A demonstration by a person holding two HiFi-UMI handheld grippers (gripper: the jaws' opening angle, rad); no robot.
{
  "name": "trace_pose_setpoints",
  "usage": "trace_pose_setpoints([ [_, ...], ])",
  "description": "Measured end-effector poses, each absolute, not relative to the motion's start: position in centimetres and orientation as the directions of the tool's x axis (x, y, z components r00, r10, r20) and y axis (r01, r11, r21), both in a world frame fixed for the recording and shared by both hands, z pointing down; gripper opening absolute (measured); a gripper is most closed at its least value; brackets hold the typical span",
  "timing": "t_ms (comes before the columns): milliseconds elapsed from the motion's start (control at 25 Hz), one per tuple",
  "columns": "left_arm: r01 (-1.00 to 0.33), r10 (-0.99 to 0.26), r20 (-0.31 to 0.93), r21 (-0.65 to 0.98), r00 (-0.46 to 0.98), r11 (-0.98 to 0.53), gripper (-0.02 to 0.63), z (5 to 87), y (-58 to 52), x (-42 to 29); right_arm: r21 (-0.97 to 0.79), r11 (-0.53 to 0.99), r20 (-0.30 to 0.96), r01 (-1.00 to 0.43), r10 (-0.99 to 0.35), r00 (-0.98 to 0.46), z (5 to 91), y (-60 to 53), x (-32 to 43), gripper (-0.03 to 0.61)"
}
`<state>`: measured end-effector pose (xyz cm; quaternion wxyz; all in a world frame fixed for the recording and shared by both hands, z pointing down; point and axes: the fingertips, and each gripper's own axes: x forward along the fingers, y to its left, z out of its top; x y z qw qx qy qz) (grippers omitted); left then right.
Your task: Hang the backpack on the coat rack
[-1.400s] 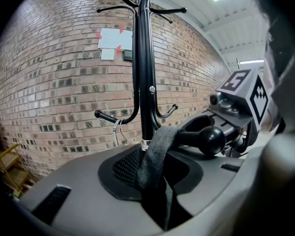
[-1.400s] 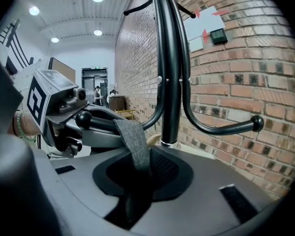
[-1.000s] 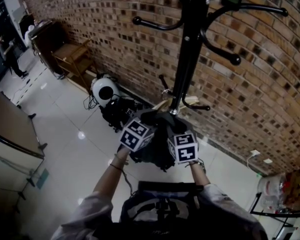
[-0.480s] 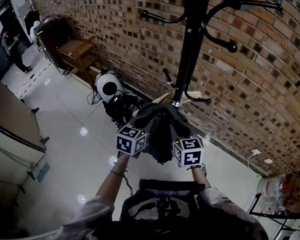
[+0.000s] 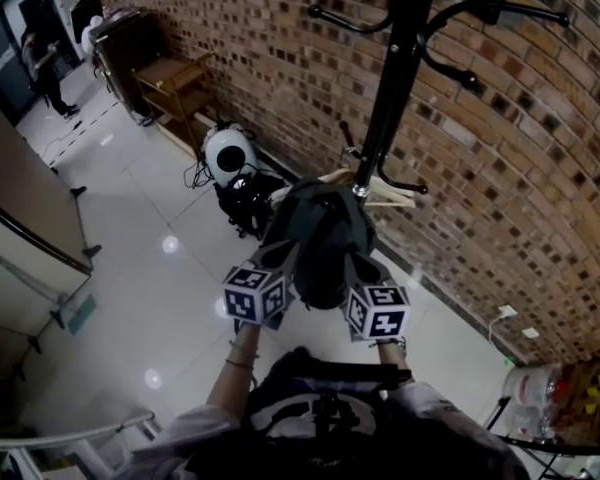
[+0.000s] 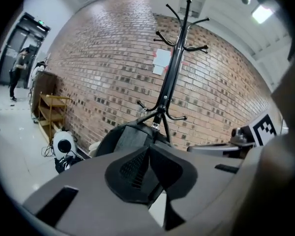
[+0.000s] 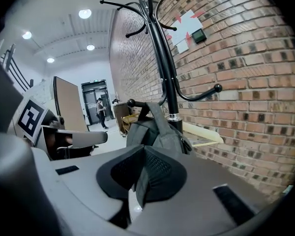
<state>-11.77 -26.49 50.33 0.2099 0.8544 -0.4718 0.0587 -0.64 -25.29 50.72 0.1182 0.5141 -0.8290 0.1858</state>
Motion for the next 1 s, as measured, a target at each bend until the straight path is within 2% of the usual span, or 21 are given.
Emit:
trace_pose_setpoints([
  [160,-0.834,-0.805,0.273,0.349,0.527,-0.427,0.002,50.6,-25.0,-11.5,-0.231,0.421,0.372,-0.877,-0.795,-0.479,50.5,-23.7,-0.4,0.012],
  [640,-0.848,-0.787,0.329,0.296,0.522,-0.439,0.002,51.6,-17.3,-7.1,-0.274,0.44,0.362,-0.855,-0.777,-0.516,51.2,-16.8,1.9,0.012],
  [880,-0.833,-0.8,0.275,0.335,0.533,-0.44,0.002,50.0,-13.3,-6.6,-0.269,0.473,0.322,-0.839,-0.777,-0.541,50.0,-12.8,1.3,0.012],
  [1000,-0.848,-0.813,0.27,0.301,0.515,-0.437,0.002,49.8,-11.9,-6.7,-0.261,0.49,0.314,-0.832,-0.772,-0.553,49.7,-10.9,0.9,0.012],
])
